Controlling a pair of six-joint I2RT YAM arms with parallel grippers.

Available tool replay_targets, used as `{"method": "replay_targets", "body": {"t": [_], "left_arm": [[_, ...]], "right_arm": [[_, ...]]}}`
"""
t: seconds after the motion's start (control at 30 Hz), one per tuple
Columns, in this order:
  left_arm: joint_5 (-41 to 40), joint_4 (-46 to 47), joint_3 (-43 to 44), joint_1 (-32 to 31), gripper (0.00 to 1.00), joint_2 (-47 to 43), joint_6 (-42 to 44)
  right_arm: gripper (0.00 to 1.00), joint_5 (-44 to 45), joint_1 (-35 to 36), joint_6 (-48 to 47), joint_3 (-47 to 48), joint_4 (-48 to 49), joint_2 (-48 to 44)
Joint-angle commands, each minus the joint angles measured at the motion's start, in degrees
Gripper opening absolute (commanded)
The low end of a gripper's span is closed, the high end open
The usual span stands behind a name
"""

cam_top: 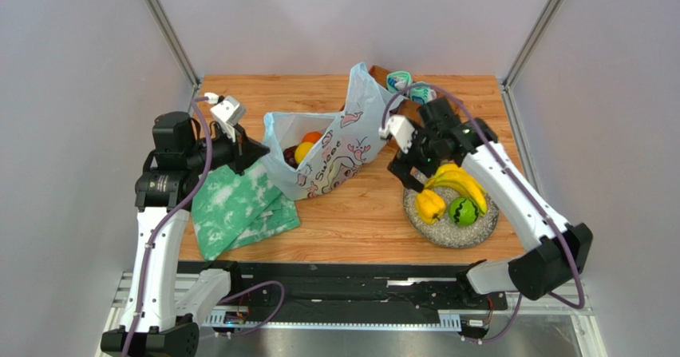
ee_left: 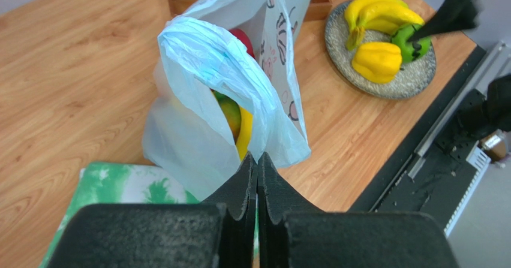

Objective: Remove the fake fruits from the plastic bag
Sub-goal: Place the fake fruit on the plate, then adjust the plastic bag at the center of the board.

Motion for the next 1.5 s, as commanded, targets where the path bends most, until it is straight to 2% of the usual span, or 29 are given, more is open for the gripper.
{"method": "replay_targets", "body": {"t": [0.0, 0.07, 0.17, 0.23, 0.3, 0.37, 0.4, 0.57, 0.67, 0.7, 0.77, 0.83, 0.93, 0.97, 1.03, 1.13, 1.17, 1.2, 1.27, 1.33, 1.37, 1.4, 1.47], "left_arm": [[4.2, -6.6, -3.2, 0.0, 0.0, -3.6, 6.2], [5.4, -6.5, -5.8, 0.0, 0.0, -4.7, 3.8], [7.0, -4.7, -9.4, 0.0, 0.0, -7.1, -2.1], [7.3, -3.3, -10.5, -0.1, 0.0, -8.3, -4.7], [6.8, -3.0, -10.7, -0.1, 0.0, -8.7, -5.6], [6.9, -2.9, -10.8, -0.1, 0.0, -8.8, -5.6], [7.1, -2.8, -10.8, -0.1, 0.0, -9.0, -7.0], [5.0, -3.6, -10.5, -0.1, 0.0, -11.4, -7.5], [3.1, -4.8, -9.9, 0.1, 0.0, -11.4, -7.3], [2.0, -5.1, -9.8, 0.3, 0.0, -11.3, -7.5], [-2.4, -5.9, -9.2, 0.3, 0.0, -11.1, -7.6], [-5.2, -5.9, -8.4, 0.3, 0.0, -11.0, -7.3], [-6.9, -5.1, -7.6, 0.3, 0.0, -10.2, -7.9], [-7.1, -4.5, -7.6, 0.3, 0.0, -9.5, -8.3], [-6.7, -4.1, -7.6, 0.4, 0.0, -8.8, -8.4], [-4.5, -4.0, -7.3, 0.3, 0.01, -8.2, -8.0], [-3.8, -4.0, -6.9, 0.3, 0.09, -8.4, -7.6], [-2.6, -3.8, -5.4, 0.3, 0.28, -8.6, -7.4], [-1.5, -2.9, -2.8, 0.4, 0.45, -9.2, -7.2], [-0.8, -1.8, 1.7, 0.3, 0.55, -8.7, -7.2], [-0.5, -1.6, 3.2, 0.4, 0.65, -7.4, -7.1], [0.3, -1.5, 5.6, 0.3, 0.69, -6.7, -7.3], [3.7, -2.0, 7.6, 0.3, 0.71, -3.9, -8.6]], "right_arm": [[1.0, -17.9, 0.5, 12.0, 18.4, -0.1, -5.7], [1.0, -20.6, 1.6, 17.1, 24.1, 3.6, -4.5], [0.95, -19.5, 7.0, 23.0, 28.8, 9.0, 0.7], [0.88, -18.2, 12.1, 23.1, 29.9, 11.4, 5.4], [0.81, -13.2, 18.0, 21.3, 30.6, 13.0, 8.5], [0.76, -10.1, 20.8, 20.1, 31.3, 13.9, 13.6], [0.7, -8.6, 21.9, 20.7, 33.1, 14.5, 15.5], [0.53, -6.0, 21.9, 25.8, 41.6, 16.0, 28.3], [0.48, -1.8, 22.0, 25.7, 44.8, 15.6, 32.6], [0.47, 0.9, 21.8, 26.0, 44.2, 15.5, 32.6], [0.43, 1.7, 21.9, 27.2, 35.9, 16.2, 28.0], [0.42, -0.1, 22.6, 28.8, 23.0, 17.0, 22.9], [0.49, 0.1, 25.9, 29.0, 12.8, 18.0, 14.6], [0.54, 0.1, 26.8, 29.2, 8.5, 18.4, 13.4], [0.61, 2.5, 28.8, 30.5, 6.2, 19.3, 11.1], [0.68, 5.4, 28.8, 28.0, 8.0, 20.3, 10.8], [0.71, 6.9, 28.8, 27.5, 10.7, 20.9, 11.0], [0.72, 7.5, 28.8, 27.1, 12.1, 21.2, 11.2], [0.76, 9.0, 28.8, 26.3, 15.4, 22.1, 11.0], [0.79, 9.7, 28.8, 26.2, 16.3, 22.5, 10.6], [0.81, 9.7, 28.8, 26.2, 16.5, 22.8, 10.6], [0.82, 9.8, 28.8, 26.2, 17.2, 22.8, 10.7], [0.84, 12.3, 28.5, 26.5, 18.0, 22.7, 12.3]]}}
